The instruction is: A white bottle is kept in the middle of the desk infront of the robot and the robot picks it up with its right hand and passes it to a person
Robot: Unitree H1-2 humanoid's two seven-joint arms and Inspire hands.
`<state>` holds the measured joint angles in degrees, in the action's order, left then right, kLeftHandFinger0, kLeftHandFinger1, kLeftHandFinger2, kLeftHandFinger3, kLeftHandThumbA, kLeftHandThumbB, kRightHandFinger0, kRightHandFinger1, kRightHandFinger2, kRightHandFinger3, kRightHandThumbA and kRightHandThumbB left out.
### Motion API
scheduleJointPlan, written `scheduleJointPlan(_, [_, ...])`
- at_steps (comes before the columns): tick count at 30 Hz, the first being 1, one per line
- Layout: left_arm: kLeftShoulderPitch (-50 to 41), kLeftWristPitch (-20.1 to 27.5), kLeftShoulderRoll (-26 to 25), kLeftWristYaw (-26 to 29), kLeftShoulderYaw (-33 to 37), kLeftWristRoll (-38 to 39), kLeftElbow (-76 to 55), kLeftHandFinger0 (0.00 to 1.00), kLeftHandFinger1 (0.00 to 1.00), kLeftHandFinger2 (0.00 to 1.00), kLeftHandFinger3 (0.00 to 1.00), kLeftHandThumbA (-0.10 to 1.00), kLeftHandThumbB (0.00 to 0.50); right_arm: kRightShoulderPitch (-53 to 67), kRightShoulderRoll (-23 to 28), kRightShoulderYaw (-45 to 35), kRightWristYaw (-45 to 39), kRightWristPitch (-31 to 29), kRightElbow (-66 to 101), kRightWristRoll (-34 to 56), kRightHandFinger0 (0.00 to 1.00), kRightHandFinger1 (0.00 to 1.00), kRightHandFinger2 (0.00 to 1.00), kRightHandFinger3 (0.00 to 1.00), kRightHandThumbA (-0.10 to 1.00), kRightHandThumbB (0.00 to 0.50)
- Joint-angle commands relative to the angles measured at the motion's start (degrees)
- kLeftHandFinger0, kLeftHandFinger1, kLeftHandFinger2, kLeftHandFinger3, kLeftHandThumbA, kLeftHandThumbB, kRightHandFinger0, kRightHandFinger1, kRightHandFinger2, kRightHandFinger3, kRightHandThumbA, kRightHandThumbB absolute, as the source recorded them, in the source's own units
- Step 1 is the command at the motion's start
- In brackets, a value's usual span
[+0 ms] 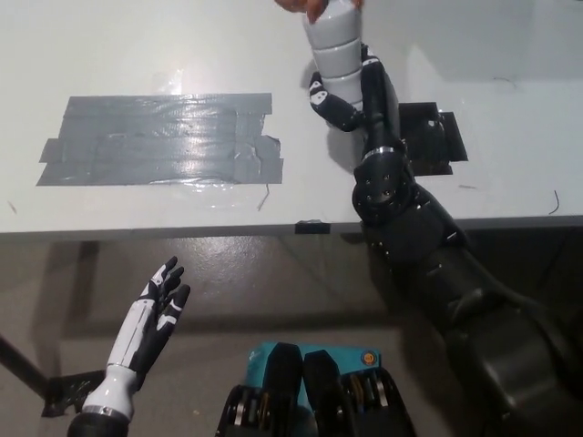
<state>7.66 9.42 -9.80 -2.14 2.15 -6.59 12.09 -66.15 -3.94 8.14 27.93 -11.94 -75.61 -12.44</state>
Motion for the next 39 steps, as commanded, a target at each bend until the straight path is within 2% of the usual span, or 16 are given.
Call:
scheduleJointPlan(1, [0.2,0.4,0.1,-0.1,-0.4,0.6,-2.0,1.00,1.00,1.00,1.00,0.86,0.036,-5.0,0.3,-0.5,-2.4,0.3,-1.1,0.8,0.00,0.40,0.79,0.75,-0.10,0.198])
scheduleJointPlan(5, [0.3,0.7,-0.1,0.0,-0.1,-0.1,-2.0,1.00,1.00,1.00,1.00,0.85,0.020,-5.0,-0.3,-1.5,-4.2,0.6,-1.9,2.0,0.00,0.43,0.84,0.78,-0.10,0.181])
scheduleJointPlan(8, [0.4,0.6,-0.2,0.0,0.0,-0.3,-2.1,1.00,1.00,1.00,1.00,0.86,0.022,-4.8,-0.6,-2.1,-4.8,0.3,-1.5,2.4,0.03,0.49,0.89,0.84,-0.10,0.214])
scheduleJointPlan(9, [0.4,0.5,-0.2,0.0,0.0,-0.3,-2.0,1.00,1.00,1.00,1.00,0.86,0.026,-4.9,-0.6,-2.1,-5.4,0.5,-1.4,2.2,0.13,0.62,1.00,0.99,-0.10,0.252])
scheduleJointPlan(10, [0.5,0.2,-0.2,-0.1,-0.2,0.0,-2.0,1.00,1.00,1.00,1.00,0.86,0.027,-4.9,-0.4,-2.4,-8.9,0.2,-1.0,2.9,0.44,0.94,1.00,1.00,0.13,0.323])
scheduleJointPlan(11, [0.5,0.1,-0.2,-0.1,-0.2,0.1,-2.0,1.00,1.00,1.00,1.00,0.86,0.028,-4.9,-0.3,-2.6,-10.1,0.0,-0.9,3.2,0.61,0.97,1.00,1.00,0.17,0.325])
scheduleJointPlan(12, [0.6,0.1,-0.2,-0.1,-0.2,0.1,-1.9,1.00,1.00,1.00,1.00,0.85,0.027,-4.8,-0.1,-2.9,-13.0,-0.9,-0.7,3.8,0.93,1.00,1.00,1.00,0.33,0.384])
scheduleJointPlan(13, [0.6,0.2,-0.2,-0.2,-0.2,0.2,-1.9,1.00,1.00,1.00,1.00,0.84,0.027,-4.7,0.2,-2.9,-15.3,-1.3,-0.6,4.1,1.00,1.00,1.00,1.00,0.43,0.418])
scheduleJointPlan(15, [0.6,0.5,-0.2,-0.1,-0.2,0.2,-1.7,1.00,1.00,1.00,1.00,0.84,0.031,-4.6,0.8,-2.3,-20.4,-2.1,0.0,4.3,1.00,1.00,1.00,1.00,0.59,0.498])
scheduleJointPlan(21, [0.4,-1.0,0.0,-0.1,-0.1,0.0,-2.2,1.00,1.00,1.00,1.00,0.88,0.060,-3.5,0.6,-0.8,-20.4,-1.9,3.5,2.9,1.00,1.00,1.00,1.00,0.76,0.500])
scheduleJointPlan(27, [0.7,-1.3,-0.2,-0.1,0.0,-0.3,-2.4,1.00,1.00,1.00,1.00,0.88,0.034,-0.2,1.8,-0.7,-21.2,-1.7,11.6,3.0,1.00,1.00,1.00,1.00,0.82,0.500])
scheduleJointPlan(28, [0.8,-1.1,-0.3,-0.1,0.1,-0.4,-2.3,1.00,1.00,1.00,1.00,0.88,0.022,0.5,2.0,-0.8,-21.5,-1.4,13.4,3.1,1.00,1.00,1.00,1.00,0.88,0.500])
scheduleJointPlan(34, [2.0,-1.6,-0.7,-0.2,-0.6,0.5,-2.3,1.00,1.00,1.00,1.00,0.81,0.008,7.8,4.8,-0.8,-25.5,0.8,33.6,3.6,1.00,1.00,1.00,1.00,0.82,0.500])
scheduleJointPlan(35, [1.9,-2.3,-0.6,-0.4,-0.8,0.9,-2.7,1.00,1.00,1.00,1.00,0.79,0.008,11.8,5.6,-0.9,-27.8,4.7,43.1,4.8,1.00,1.00,1.00,1.00,0.82,0.500])
scheduleJointPlan(38, [2.0,-1.6,-0.6,0.0,-0.5,0.1,-2.3,1.00,1.00,1.00,1.00,0.82,0.007,18.6,6.9,-0.6,-29.7,7.8,57.1,5.9,1.00,1.00,1.00,1.00,0.81,0.493])
scheduleJointPlan(39, [2.3,-1.3,-0.7,-0.1,-0.5,0.2,-2.0,1.00,1.00,1.00,1.00,0.85,0.020,22.1,7.5,-0.3,-30.2,8.2,63.7,6.2,1.00,1.00,1.00,1.00,0.80,0.466])
